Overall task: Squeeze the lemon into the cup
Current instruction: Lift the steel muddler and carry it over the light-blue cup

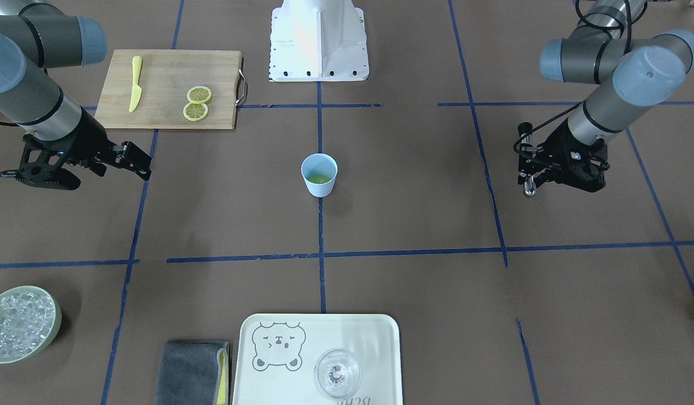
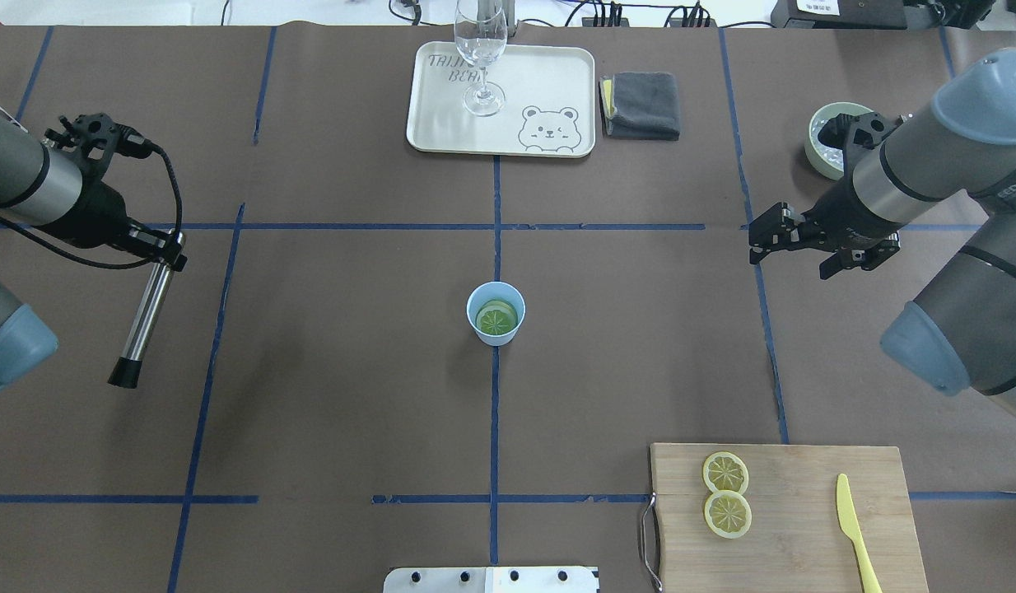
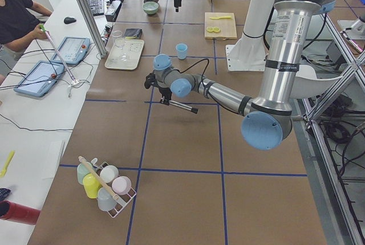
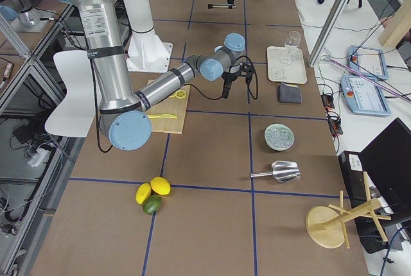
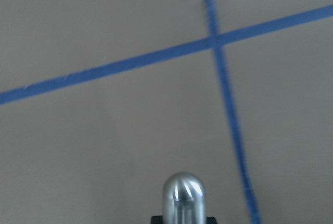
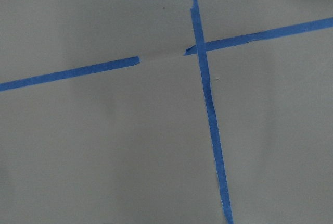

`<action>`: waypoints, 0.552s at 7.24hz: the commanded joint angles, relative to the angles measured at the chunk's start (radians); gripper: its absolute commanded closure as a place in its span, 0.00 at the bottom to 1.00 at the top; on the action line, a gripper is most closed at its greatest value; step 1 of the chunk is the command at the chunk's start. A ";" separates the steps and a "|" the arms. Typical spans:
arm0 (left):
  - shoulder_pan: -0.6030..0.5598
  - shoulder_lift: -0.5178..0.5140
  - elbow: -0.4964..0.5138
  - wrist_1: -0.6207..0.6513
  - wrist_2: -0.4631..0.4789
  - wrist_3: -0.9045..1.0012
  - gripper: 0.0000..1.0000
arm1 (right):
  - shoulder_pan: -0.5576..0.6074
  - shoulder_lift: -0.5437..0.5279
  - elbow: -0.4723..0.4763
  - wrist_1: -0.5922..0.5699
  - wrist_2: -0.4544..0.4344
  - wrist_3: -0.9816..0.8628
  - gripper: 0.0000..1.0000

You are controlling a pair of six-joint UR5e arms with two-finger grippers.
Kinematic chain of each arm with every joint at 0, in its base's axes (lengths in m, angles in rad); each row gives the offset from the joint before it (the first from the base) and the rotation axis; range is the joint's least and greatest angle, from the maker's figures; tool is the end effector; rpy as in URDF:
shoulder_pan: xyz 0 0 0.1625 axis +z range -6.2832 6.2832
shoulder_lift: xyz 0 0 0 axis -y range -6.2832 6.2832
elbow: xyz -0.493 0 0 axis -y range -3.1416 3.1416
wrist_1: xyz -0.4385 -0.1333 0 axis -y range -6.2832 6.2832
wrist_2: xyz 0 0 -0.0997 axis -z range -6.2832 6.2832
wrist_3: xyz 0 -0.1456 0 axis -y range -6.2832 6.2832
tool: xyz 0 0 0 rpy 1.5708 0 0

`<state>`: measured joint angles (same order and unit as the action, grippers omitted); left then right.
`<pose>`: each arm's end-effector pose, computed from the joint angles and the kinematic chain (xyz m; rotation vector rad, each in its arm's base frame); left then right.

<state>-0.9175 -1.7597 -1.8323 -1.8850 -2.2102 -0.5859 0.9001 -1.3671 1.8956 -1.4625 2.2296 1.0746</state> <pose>0.3522 -0.5366 0.4711 0.2483 0.9245 0.3064 -0.3551 -0.5187 0.4575 -0.0930 -0.8780 0.1677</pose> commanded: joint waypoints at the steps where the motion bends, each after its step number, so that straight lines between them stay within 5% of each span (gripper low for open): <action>1: 0.069 -0.100 -0.108 0.007 0.065 -0.003 1.00 | 0.003 -0.018 0.006 0.001 -0.001 -0.016 0.00; 4: 0.141 -0.340 -0.090 -0.003 0.125 -0.002 1.00 | 0.071 -0.058 0.000 -0.001 0.001 -0.126 0.00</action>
<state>-0.8087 -1.9971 -1.9293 -1.8825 -2.1086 -0.5887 0.9376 -1.4065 1.8978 -1.4628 2.2277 0.9911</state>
